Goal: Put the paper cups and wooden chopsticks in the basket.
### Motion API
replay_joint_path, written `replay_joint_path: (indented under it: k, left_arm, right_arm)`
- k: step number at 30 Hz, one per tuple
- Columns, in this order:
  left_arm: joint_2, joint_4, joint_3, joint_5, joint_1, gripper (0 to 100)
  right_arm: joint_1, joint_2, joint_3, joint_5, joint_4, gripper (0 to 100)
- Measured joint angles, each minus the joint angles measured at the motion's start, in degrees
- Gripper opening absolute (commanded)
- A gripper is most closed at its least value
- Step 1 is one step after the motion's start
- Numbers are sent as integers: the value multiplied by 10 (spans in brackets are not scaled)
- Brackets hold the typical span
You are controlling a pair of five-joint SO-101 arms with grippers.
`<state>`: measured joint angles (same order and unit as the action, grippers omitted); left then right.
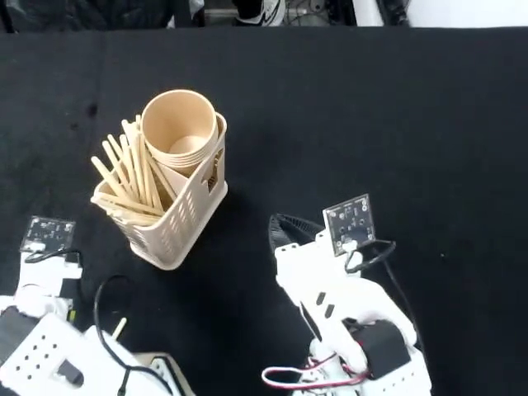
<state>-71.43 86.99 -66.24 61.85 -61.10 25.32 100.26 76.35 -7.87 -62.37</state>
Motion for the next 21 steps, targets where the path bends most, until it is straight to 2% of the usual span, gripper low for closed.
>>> replay_joint_path:
  k: [12, 16, 21]
  left_arm:
    - [-12, -16, -39, 0, 20, 95]
    - [-103, -5, -56, 1, 34, 98]
    - [-293, -13, -101, 1, 23, 98]
  right_arm:
    - [0, 0, 0, 0, 0, 15]
    - [0, 0, 0, 0, 0, 15]
    - [0, 0, 0, 0, 0, 15]
